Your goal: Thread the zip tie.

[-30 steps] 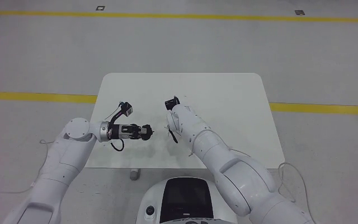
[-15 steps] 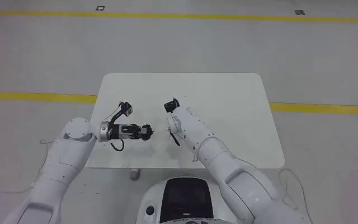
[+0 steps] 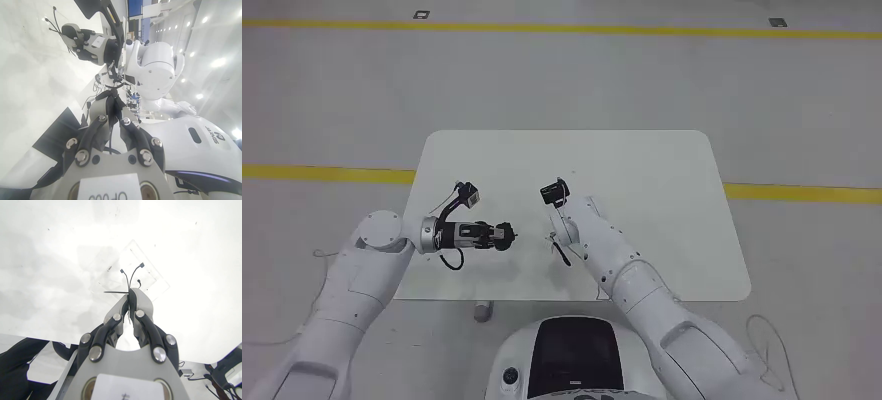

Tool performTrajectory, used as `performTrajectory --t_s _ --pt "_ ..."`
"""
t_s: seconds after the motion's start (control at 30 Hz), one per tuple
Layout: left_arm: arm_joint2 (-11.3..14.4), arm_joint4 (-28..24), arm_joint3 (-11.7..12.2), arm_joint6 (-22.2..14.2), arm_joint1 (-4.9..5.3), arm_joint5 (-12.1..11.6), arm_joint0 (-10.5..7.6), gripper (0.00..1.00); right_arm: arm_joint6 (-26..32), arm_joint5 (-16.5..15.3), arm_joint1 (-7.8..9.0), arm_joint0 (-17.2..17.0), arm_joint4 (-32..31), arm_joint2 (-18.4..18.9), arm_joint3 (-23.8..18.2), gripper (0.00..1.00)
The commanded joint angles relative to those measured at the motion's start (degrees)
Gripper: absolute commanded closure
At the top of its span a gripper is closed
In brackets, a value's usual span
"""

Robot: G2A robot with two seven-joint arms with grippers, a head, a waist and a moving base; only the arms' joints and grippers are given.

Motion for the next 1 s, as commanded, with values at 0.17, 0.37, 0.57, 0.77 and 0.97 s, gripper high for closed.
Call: performTrajectory --t_s 0.17,0.37,0.57,0.77,0.97 --pt "0.0 0.0 0.0 0.0 0.0 0.0 0.0 1.0 0.1 -0.5 0.61 -0.8 0.0 -0.1 -1.4 0.98" --pt "0.0 0.0 0.0 0.0 0.0 0.0 0.0 1.0 -0.8 -0.9 0.52 -0.7 0.3 -0.3 -1.2 0.88" --pt "0.0 0.0 0.0 0.0 0.0 0.0 0.0 1.0 -1.9 -0.6 0.24 -0.2 0.8 -0.7 0.0 0.88" --pt "0.0 0.0 0.0 0.0 0.0 0.0 0.0 1.0 -3.0 -0.5 -0.2 0.8 1.5 -1.3 1.9 0.89" --pt "0.0 0.0 0.0 0.0 0.0 0.0 0.0 1.0 -4.7 -0.8 -0.77 2.2 2.6 -2.0 5.2 0.87"
